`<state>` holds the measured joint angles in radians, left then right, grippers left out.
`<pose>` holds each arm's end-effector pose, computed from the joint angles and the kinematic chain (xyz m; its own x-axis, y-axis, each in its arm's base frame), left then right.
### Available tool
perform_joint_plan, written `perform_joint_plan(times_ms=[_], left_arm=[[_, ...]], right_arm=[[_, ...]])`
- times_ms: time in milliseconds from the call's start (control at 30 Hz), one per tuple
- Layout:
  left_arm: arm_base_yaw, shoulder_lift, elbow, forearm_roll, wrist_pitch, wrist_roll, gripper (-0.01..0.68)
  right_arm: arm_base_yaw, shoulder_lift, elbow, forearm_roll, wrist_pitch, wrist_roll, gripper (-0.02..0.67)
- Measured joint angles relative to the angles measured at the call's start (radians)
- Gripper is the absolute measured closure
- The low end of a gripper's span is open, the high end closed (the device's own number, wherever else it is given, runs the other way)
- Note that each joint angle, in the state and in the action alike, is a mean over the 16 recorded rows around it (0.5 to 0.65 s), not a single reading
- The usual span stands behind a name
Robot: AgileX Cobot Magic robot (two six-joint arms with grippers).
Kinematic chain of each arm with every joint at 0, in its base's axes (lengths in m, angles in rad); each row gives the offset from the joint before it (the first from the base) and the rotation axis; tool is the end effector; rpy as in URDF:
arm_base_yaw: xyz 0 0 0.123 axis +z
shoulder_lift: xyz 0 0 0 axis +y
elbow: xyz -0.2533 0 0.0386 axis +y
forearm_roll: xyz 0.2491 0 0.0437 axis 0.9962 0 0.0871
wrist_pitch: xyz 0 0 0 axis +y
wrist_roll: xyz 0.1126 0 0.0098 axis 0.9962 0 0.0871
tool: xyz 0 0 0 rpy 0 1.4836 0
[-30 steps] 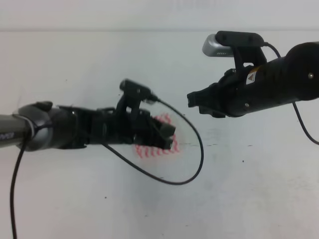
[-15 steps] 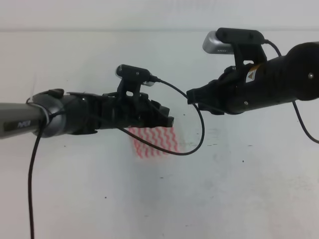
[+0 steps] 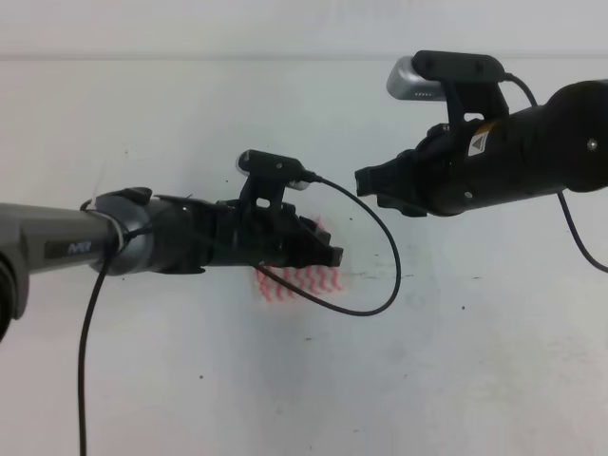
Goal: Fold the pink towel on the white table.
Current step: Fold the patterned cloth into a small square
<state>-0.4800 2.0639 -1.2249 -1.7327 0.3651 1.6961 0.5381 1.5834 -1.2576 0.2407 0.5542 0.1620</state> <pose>0.3669 -0.2360 0.1044 -0.5963 0.2600 -0.7595 0.6454 0.7179 -0.2610 0.3117 0.2026 0.2586 -0.7737 -0.0464 -0.6318 -0.3289 0.8818 0.3380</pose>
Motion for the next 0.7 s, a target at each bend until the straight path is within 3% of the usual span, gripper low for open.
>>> perform_joint_plan(times_ms=[700], left_arm=[[-0.010,-0.015,-0.011,0.037,0.085,0.050,0.679]], right_arm=[[0.000,-0.005,0.000,-0.001,0.001,0.001,0.665]])
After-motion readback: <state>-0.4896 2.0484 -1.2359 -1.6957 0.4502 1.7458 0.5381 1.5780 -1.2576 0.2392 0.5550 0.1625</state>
